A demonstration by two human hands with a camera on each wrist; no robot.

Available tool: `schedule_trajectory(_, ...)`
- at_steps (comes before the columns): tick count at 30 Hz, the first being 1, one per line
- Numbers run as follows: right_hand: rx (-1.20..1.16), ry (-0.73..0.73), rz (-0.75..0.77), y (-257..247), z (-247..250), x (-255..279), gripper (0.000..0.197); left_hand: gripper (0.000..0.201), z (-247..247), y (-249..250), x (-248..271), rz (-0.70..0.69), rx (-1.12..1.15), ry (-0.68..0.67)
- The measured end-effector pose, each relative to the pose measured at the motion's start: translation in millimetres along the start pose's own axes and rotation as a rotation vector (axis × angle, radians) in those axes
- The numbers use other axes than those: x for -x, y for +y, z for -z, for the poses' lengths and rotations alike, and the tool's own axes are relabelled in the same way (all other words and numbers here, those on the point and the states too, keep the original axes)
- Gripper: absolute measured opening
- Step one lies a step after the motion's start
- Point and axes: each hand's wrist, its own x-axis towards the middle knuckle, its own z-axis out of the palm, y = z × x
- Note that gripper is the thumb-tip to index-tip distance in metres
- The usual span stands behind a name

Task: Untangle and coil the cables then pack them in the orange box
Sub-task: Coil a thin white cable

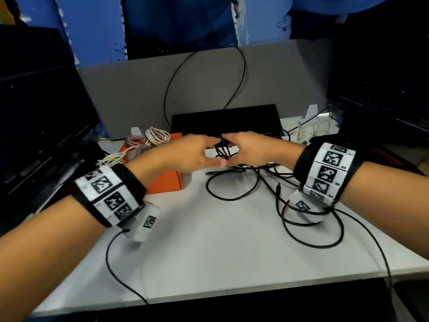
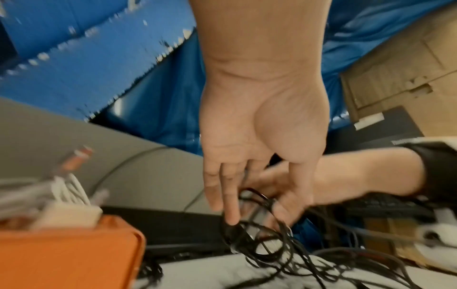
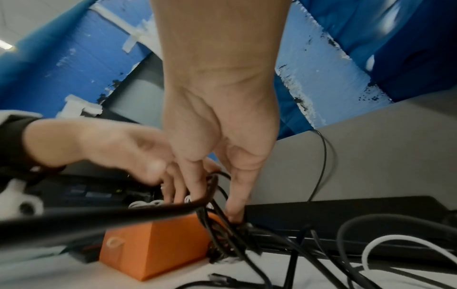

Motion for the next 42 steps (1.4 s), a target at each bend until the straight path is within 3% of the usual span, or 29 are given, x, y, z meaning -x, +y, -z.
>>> schedule_trajectory(3,-0.300,-0.065,-0.068,-5,9,-10,0.023,0.068,-29,12,-26,0.054,0.057,0.004)
schedule_trajectory(5,-0.377,-0.141,-0.106,-5,18,-10,0.020,0.044,-38,11,-39,0.081,0.123,0.046)
schedule_trajectory(7,-0.366,-0.135,-0.133,1,30,-6,0.031,0.023,-41,6,-46,0.100,0.003,-0.031)
schedule_trajectory(11,-0.244,-0.087,-0.155,17,52,11,0.035,0.019,-45,-13,-45,0.228,-0.361,-0.067)
schedule_trajectory(16,0.190,-0.441,-0.242,46,38,30,0.057,0.025,-39,-6,-40,0.356,-0.562,-0.098)
schedule_trajectory(19,0.388,-0.551,-0.307,72,11,31,0.076,0.040,-34,23,-28,0.247,-0.493,-0.076)
schedule_trajectory(21,0.409,-0.533,-0.286,81,-2,31,0.064,0.058,-37,46,-19,0.061,-0.272,-0.132)
schedule_trajectory(23,0.230,-0.517,-0.305,82,0,30,0.037,0.076,-45,67,-16,-0.050,-0.025,-0.325)
schedule_trajectory(25,0.041,-0.423,-0.329,85,11,26,0.019,0.087,-59,75,-19,-0.077,-0.017,-0.496)
schedule_trajectory(27,0.105,-0.262,-0.327,93,21,21,0.024,0.092,-72,73,-24,-0.056,-0.116,-0.563)
schedule_trajectory(28,0.206,-0.229,-0.330,100,22,20,0.024,0.092,-75,69,-27,-0.045,-0.138,-0.560)
schedule_trajectory(30,0.405,-0.381,-0.357,111,18,21,0.025,0.082,-77,61,-33,-0.055,-0.130,-0.513)
schedule_trajectory(32,0.442,-0.509,-0.398,123,12,23,0.039,0.069,-78,51,-37,-0.067,-0.089,-0.461)
schedule_trajectory(40,0.543,-0.636,-0.426,152,18,37,0.024,0.049,-91,32,-51,-0.054,0.065,-0.324)
schedule_trajectory(42,0.453,-0.546,-0.385,154,33,40,0.024,0.048,-92,35,-58,-0.066,0.060,-0.327)
